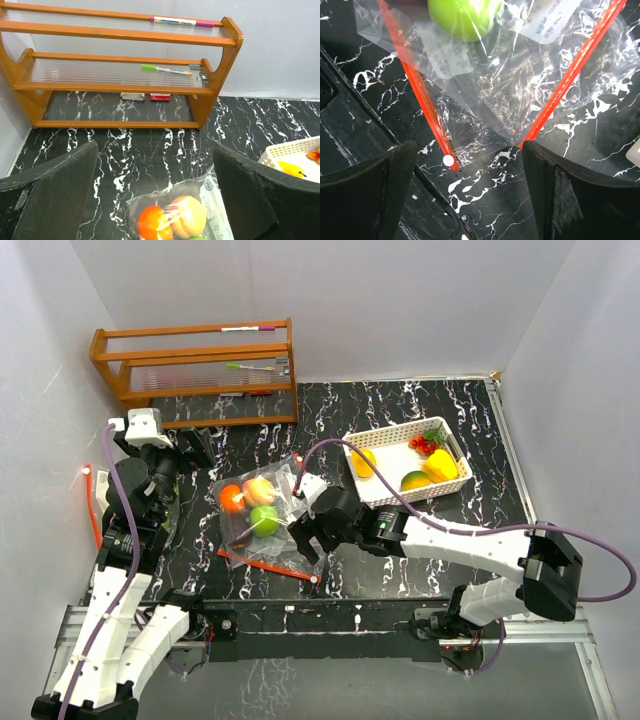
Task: Place the food in the zip-top bag and seal the zipper
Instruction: Move the bin to the center of the board.
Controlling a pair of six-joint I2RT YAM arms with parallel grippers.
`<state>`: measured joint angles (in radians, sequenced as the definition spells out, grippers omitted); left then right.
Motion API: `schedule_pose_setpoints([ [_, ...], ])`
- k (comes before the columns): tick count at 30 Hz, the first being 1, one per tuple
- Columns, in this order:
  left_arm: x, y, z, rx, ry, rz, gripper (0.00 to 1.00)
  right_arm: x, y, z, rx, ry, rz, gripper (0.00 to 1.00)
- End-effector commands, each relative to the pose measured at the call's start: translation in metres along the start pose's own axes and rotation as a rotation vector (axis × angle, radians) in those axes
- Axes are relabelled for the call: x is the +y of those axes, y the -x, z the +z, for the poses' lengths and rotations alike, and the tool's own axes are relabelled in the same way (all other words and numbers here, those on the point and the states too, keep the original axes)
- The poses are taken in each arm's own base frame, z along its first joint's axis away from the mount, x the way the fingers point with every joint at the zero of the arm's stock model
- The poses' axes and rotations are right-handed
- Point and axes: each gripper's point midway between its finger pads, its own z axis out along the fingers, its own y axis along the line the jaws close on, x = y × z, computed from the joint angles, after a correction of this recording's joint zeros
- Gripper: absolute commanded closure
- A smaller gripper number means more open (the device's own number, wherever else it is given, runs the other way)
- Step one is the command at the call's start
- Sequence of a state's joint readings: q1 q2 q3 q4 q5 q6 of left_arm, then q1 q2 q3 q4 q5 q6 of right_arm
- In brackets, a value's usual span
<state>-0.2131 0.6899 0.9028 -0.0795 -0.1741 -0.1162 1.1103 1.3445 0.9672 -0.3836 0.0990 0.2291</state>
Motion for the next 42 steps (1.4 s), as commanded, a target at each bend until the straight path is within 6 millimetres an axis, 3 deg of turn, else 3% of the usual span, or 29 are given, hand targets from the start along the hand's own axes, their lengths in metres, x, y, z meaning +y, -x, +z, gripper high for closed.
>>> schedule_pose_setpoints([
  [1, 0.0, 0.007, -0.003, -0.026, -0.003, -0.002, 0.03, 0.001, 0.002, 0.011, 0.002, -0.019, 0.079, 0.11],
  [4, 0.001, 0.005, -0.004, -0.023, 0.0, 0.0, 0.03, -0.007, -0.008, 0.014, 0.011, -0.065, 0.108, 0.09],
  [8, 0.0, 0.002, -0.001, -0.02, -0.002, -0.002, 0.03, -0.002, -0.01, 0.024, 0.011, -0.023, 0.083, 0.09],
  [16, 0.001, 0.003, -0.002, -0.019, 0.0, 0.012, 0.03, -0.033, -0.033, 0.057, 0.133, -0.169, 0.014, 0.06],
  [20, 0.003, 0.005, -0.003, -0.025, 0.005, 0.024, 0.03, -0.053, -0.031, 0.067, 0.132, -0.213, 0.027, 0.05],
  [23, 0.004, 0.005, -0.003, -0.028, 0.008, 0.027, 0.03, -0.056, -0.02, 0.074, 0.079, -0.187, 0.032, 0.06],
  [26, 0.003, 0.002, -0.001, -0.023, 0.007, 0.029, 0.03, -0.056, -0.009, 0.078, 0.047, -0.176, 0.008, 0.17],
  [32, 0.004, 0.0, -0.001, -0.02, 0.009, 0.028, 0.03, -0.045, 0.005, 0.095, 0.046, -0.089, -0.041, 0.65],
  [34, 0.005, -0.001, -0.002, -0.02, 0.012, 0.029, 0.03, -0.042, 0.013, 0.1, 0.029, -0.075, -0.048, 0.91],
  [37, 0.004, 0.0, -0.003, -0.022, 0.011, 0.029, 0.03, -0.034, 0.049, 0.103, -0.068, -0.043, -0.064, 0.92],
  [42, 0.004, 0.001, -0.003, -0.025, 0.007, 0.026, 0.03, -0.015, 0.14, 0.108, -0.326, 0.036, -0.11, 0.92],
])
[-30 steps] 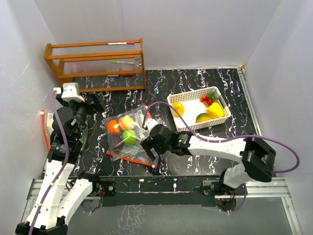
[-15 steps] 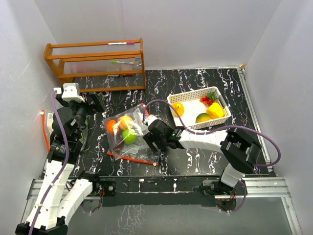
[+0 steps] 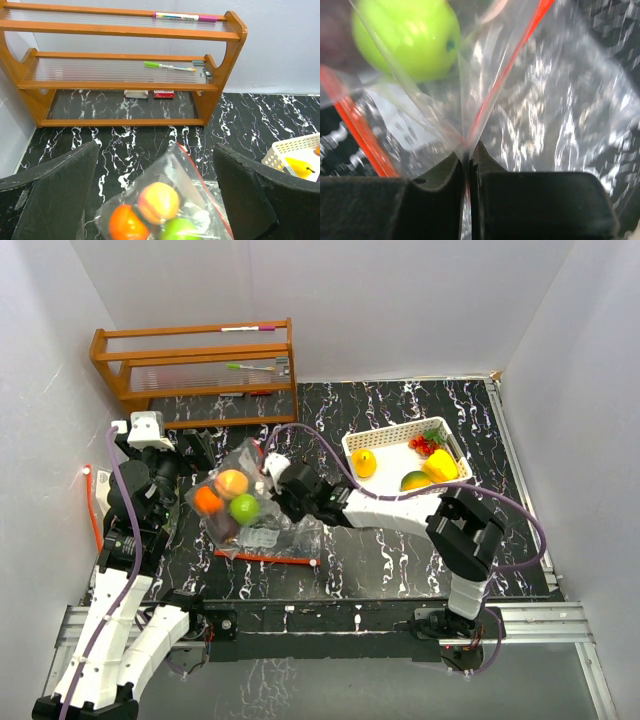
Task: Place the food in the zip-top bag and seal the zipper
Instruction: Move the bin to the center of the board.
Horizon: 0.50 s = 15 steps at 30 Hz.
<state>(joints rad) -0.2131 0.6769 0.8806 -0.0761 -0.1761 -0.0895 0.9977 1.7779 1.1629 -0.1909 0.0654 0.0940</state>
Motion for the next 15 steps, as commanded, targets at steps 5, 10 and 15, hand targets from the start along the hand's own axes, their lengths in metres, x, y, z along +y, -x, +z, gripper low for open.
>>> schedule_pose_setpoints([
  [5, 0.002, 0.008, -0.002, -0.032, 0.009, 0.002, 0.03, 0.024, 0.198, 0.002, -0.582, 0.218, -0.041, 0.92],
  [10, 0.003, 0.008, -0.001, -0.031, 0.014, 0.008, 0.03, 0.006, 0.2, 0.045, -0.548, 0.147, -0.029, 0.56],
  [15, 0.003, 0.004, 0.001, -0.026, 0.015, 0.003, 0.03, -0.031, 0.171, 0.034, -0.482, -0.054, -0.035, 0.15],
])
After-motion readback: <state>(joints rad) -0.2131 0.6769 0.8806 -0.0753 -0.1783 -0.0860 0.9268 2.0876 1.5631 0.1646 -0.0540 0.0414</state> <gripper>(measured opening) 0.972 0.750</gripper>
